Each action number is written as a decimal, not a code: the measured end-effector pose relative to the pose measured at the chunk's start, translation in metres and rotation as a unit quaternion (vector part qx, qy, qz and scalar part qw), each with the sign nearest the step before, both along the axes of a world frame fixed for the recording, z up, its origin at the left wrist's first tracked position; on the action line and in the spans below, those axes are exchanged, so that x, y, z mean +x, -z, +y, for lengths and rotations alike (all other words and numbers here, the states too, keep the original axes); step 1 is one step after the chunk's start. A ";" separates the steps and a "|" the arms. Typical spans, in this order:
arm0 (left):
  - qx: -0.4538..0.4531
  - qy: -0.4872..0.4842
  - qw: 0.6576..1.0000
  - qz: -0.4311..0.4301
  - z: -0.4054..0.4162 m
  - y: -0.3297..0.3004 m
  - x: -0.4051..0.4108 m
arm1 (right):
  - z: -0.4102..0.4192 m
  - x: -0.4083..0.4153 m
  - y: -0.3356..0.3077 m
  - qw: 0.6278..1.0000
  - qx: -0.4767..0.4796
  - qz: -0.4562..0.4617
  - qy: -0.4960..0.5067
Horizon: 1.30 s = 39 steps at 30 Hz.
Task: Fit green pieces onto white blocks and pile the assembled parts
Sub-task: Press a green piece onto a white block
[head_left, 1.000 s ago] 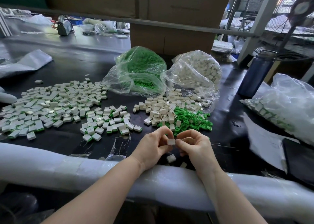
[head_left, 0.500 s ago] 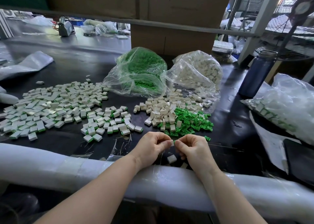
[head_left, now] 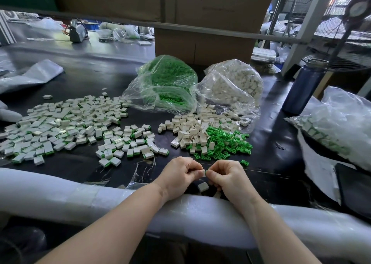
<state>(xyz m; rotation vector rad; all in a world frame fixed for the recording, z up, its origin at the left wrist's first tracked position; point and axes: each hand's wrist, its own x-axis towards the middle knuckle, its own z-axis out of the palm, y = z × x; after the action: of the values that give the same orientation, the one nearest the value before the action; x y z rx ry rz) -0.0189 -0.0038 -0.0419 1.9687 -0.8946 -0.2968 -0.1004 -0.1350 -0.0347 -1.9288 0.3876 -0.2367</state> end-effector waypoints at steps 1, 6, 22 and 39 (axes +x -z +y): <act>-0.001 0.001 1.000 0.001 0.000 0.000 0.000 | 0.000 0.000 0.000 1.000 0.003 -0.002 -0.002; 0.001 0.009 1.000 0.012 0.000 -0.001 0.001 | 0.000 -0.001 0.000 1.000 0.015 -0.005 -0.002; -0.044 -0.012 0.998 0.032 -0.003 -0.002 -0.003 | 0.002 0.003 0.005 0.992 0.077 -0.089 0.052; -0.078 -0.016 0.991 0.111 -0.003 -0.009 -0.005 | 0.001 0.002 0.006 0.988 0.118 -0.102 0.011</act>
<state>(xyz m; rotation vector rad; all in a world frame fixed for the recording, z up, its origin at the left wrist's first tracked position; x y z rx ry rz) -0.0242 -0.0064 -0.0332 1.7646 -0.7194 -0.4064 -0.0984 -0.1342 -0.0404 -1.6506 0.2871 -0.3833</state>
